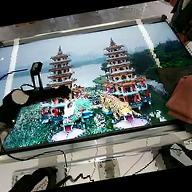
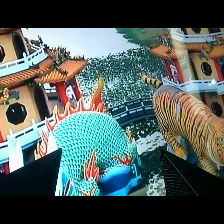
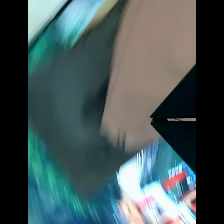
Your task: Fold the clothes and pants, and hang the long-sleeved shirts on hangers.
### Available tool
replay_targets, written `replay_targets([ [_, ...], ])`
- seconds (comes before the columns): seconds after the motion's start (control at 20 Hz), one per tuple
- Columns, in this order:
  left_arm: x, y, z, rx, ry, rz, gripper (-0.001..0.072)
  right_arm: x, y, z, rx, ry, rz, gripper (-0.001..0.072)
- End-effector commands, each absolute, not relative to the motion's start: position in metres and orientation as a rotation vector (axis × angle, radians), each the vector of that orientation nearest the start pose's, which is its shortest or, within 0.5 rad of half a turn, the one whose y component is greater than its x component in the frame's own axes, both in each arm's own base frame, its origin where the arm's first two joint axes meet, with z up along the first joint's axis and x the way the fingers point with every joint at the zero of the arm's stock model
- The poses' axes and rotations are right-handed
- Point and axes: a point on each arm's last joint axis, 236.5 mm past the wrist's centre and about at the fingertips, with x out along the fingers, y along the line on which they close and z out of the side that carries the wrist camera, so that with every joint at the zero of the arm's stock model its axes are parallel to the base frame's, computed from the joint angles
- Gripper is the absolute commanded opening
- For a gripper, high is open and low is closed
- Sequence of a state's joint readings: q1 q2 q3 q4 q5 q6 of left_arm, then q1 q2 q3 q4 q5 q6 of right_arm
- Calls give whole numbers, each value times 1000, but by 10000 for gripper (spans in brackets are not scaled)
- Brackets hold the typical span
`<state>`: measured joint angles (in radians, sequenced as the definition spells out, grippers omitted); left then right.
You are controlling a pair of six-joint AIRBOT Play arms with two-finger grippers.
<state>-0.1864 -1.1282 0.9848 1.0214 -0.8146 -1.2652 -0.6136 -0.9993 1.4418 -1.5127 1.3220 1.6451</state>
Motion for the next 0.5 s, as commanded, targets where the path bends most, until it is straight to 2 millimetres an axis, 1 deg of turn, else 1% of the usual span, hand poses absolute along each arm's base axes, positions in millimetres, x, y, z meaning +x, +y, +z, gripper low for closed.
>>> replay_targets([
  [0.0,388,-164,61,-174,908,-496,701,375,-103,227,140,738,-233,18],
  [0.05,388,-164,61,-174,908,-496,701,384,-80,232,115,716,-176,18],
  [0.1,388,-164,61,-174,908,-496,701,391,-62,235,96,700,-131,18],
  [0.2,388,-164,60,-174,909,-496,700,398,-34,239,70,679,-63,18],
  [0.3,388,-164,61,-174,908,-496,701,400,-19,241,57,672,-25,18],
  [0.35,388,-164,61,-174,908,-496,701,400,-15,241,54,672,-16,18],
  [0.45,388,-164,61,-174,908,-496,701,400,-14,241,57,672,-13,18],
])
